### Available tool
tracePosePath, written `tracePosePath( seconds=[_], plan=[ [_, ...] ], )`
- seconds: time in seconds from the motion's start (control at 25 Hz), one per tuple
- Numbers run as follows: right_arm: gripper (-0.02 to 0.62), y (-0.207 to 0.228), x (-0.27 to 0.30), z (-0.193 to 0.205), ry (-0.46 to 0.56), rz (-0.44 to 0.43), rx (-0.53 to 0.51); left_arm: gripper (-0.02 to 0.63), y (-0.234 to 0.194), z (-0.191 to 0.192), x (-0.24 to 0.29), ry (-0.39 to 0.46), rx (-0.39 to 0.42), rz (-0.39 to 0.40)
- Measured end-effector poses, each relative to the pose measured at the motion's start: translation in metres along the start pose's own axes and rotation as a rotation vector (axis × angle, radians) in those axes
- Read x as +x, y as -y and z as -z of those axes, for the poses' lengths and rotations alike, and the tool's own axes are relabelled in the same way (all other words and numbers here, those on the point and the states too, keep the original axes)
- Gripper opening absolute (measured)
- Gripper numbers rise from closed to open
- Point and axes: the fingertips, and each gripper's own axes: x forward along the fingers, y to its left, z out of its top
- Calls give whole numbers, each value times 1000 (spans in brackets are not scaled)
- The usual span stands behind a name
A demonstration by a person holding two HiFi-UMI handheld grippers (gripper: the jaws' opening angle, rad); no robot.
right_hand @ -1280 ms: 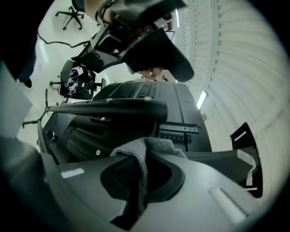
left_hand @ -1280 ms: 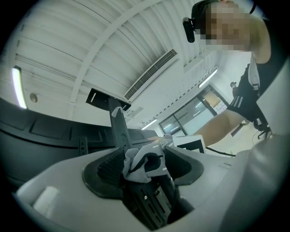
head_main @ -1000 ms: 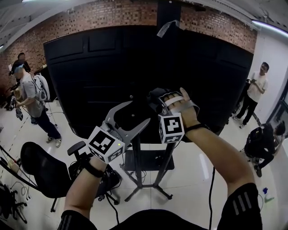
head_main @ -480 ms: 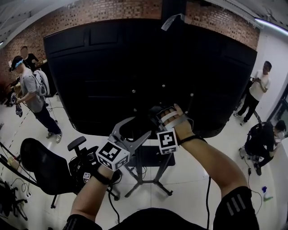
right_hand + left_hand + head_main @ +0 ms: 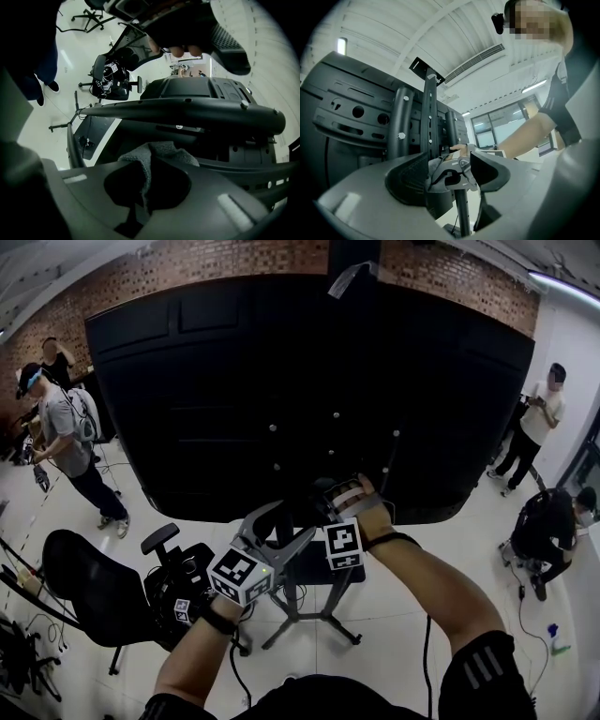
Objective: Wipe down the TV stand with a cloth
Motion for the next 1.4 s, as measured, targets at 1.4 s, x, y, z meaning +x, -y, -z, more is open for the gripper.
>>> tracePosePath(
  seconds=[1.4],
  plan=[
    [9,120,-176,214,337,514,1056,305,101,-77,83,123,93,153]
  ],
)
